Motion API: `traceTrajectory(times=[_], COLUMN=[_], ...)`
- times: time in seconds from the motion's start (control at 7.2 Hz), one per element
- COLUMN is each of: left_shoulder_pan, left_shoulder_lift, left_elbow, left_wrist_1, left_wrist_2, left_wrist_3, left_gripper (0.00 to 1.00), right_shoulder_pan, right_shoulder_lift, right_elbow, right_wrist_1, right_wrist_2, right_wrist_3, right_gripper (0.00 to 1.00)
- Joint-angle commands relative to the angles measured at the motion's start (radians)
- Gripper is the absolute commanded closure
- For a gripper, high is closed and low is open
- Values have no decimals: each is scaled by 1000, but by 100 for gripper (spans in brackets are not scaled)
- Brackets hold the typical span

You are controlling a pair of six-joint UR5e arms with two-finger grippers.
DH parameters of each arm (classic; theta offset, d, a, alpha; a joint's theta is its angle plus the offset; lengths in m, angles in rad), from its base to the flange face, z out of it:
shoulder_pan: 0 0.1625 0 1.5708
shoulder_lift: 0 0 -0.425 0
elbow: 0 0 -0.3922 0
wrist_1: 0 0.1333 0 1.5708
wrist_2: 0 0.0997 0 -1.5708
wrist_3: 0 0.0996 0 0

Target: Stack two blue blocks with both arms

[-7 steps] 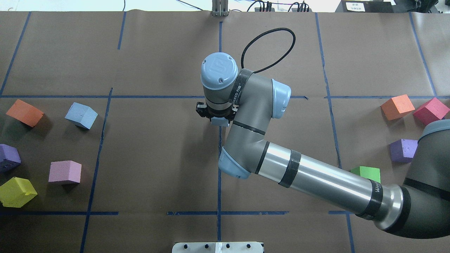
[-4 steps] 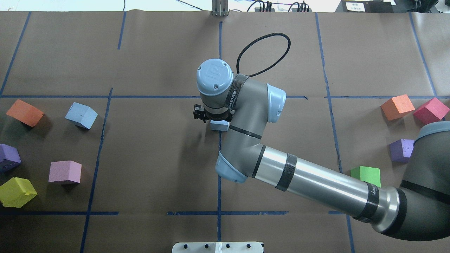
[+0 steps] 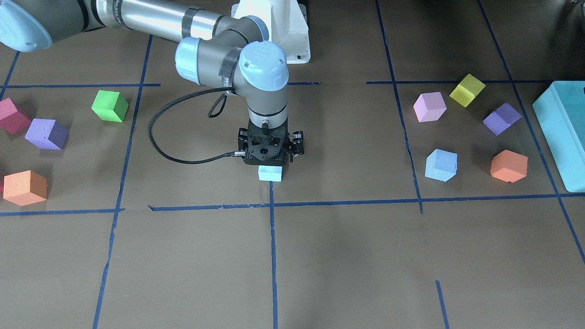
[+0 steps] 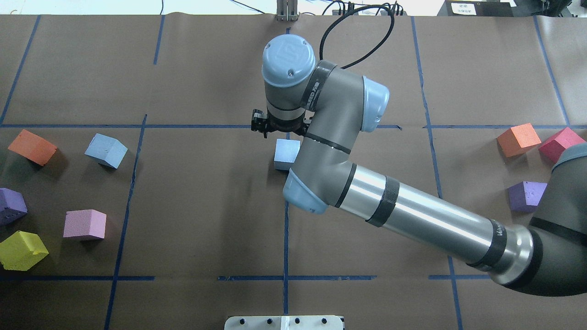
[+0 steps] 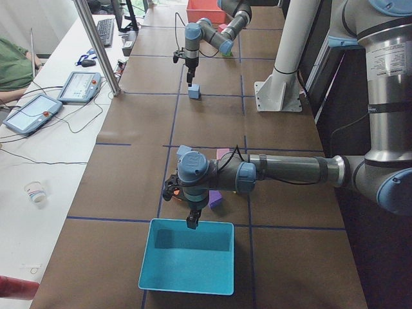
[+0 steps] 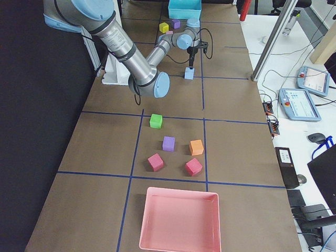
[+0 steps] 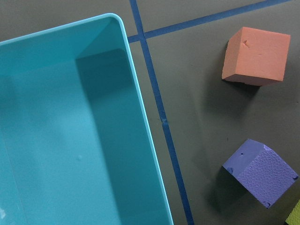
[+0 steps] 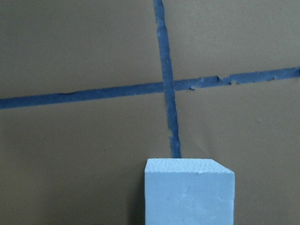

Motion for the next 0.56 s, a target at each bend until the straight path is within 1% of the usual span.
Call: traceTrajectory(times=[0.0,0.14,0.28,0.42], left_shoulder_pan=[1,1,1,1], left_shoulder_lift=[1,-8,-11,-15], left_elbow=[6,4,-15,-19], left_wrist_1=[1,-1,1,2], left_wrist_2=[2,61,124,120], left_wrist_3=[0,-3,-8,-9], left_gripper=[0,0,0,0], right_shoulder_pan=[129,186,270,374], right_shoulder_lift=[-98,-220,-334,-467], right_elbow=[207,287,341,407], right_wrist_1=[-209,-219,-213,-211], right_wrist_2=[82,85,137,230], right_wrist_3=[-228,-377,-558,-757], right_gripper=[0,0,0,0])
